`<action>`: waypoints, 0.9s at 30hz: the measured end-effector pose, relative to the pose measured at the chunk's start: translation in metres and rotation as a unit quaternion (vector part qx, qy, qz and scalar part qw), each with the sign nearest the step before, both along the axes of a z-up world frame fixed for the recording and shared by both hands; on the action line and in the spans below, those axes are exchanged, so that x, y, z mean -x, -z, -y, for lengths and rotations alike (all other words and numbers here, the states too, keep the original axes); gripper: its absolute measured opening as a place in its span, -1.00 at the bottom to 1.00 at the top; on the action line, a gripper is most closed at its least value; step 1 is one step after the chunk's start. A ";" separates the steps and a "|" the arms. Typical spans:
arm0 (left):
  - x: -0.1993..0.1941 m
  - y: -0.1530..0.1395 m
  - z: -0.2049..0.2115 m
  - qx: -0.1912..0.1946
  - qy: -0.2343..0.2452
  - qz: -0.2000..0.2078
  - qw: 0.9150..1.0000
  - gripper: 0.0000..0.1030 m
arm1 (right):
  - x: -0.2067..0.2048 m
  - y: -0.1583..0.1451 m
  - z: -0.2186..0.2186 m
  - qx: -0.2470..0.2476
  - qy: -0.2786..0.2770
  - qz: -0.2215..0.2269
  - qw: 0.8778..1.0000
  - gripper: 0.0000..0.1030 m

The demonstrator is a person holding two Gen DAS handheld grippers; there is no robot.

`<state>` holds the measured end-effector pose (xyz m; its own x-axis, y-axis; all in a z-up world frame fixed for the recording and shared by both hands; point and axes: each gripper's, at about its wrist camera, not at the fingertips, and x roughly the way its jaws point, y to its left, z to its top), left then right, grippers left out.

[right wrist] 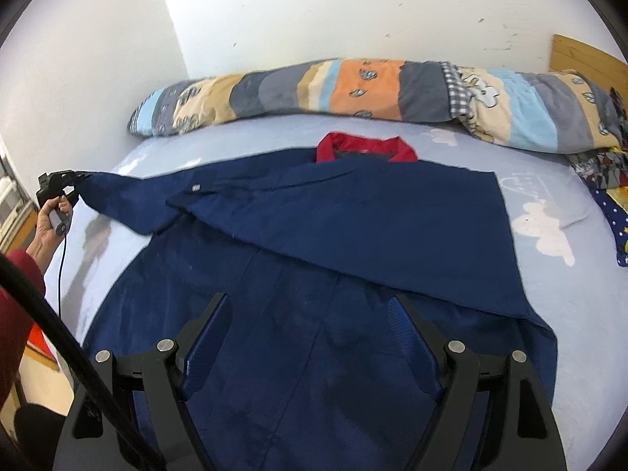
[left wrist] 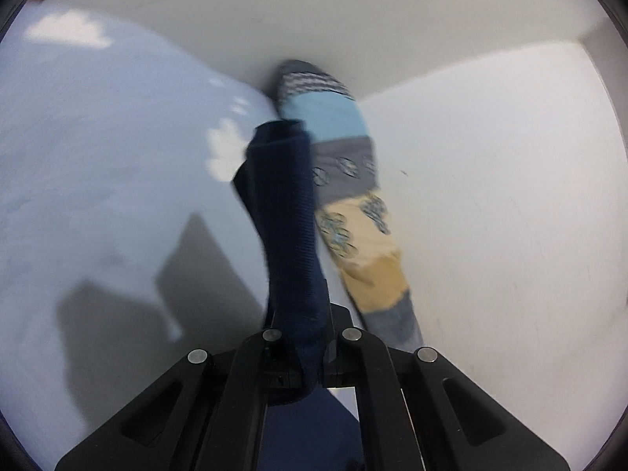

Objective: Fold large clothes
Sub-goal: 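Lift the held sleeve with the left gripper and carry it over the jacket body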

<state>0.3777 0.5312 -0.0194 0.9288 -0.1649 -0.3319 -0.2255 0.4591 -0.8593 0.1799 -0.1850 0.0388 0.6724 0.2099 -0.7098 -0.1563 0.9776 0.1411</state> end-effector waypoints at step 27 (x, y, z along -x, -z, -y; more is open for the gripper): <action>-0.021 -0.197 0.458 -0.126 0.350 0.074 0.925 -0.96 | 0.056 -0.078 0.124 -0.030 0.199 0.127 0.971 0.66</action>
<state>0.3984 0.0734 0.1776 0.6619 -0.6783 -0.3191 0.3147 0.6378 -0.7029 0.1235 -0.3094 0.1163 0.8603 -0.0662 -0.5054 0.1946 0.9590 0.2058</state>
